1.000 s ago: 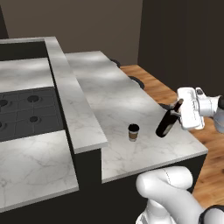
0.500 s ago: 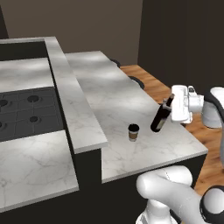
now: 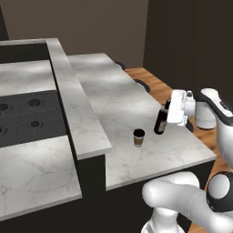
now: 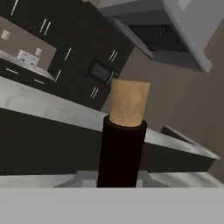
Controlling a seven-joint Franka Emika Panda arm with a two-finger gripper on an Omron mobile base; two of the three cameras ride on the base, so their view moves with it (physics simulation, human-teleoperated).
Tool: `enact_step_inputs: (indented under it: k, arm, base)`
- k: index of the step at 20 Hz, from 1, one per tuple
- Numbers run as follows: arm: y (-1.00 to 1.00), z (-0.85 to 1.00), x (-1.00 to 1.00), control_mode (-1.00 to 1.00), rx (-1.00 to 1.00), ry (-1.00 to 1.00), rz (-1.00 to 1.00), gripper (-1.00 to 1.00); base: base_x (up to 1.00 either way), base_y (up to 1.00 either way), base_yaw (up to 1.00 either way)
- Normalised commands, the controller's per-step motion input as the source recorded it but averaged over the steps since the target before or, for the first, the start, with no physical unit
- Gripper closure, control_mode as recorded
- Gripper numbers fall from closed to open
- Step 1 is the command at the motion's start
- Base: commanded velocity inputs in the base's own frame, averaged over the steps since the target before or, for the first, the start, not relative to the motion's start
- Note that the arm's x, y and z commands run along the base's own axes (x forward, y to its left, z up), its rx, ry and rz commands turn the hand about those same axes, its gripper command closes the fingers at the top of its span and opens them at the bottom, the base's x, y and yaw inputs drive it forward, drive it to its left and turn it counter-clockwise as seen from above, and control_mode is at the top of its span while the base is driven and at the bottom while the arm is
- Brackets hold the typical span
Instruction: Move the drinks to the dining counter.
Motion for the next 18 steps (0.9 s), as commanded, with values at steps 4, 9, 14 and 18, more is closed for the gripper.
enact_step_inputs:
  k: [4, 9, 14, 18]
  arm:
    - [0.00, -0.32, 0.51, -1.00, 0.00, 0.00, -0.06, 1.00]
    - [0.00, -0.29, 0.44, -1.00, 0.00, 0.00, -0.05, 1.00]
    - [-0.01, -0.24, 0.40, -1.00, 0.01, 0.00, -0.03, 1.00]
    - [0.00, -0.13, 0.36, -1.00, 0.04, 0.00, -0.01, 1.00]
  base:
    - [0.00, 0.00, 0.00]
    - [0.00, 0.00, 0.00]
    - [0.00, 0.00, 0.00]
    - [0.00, 0.00, 0.00]
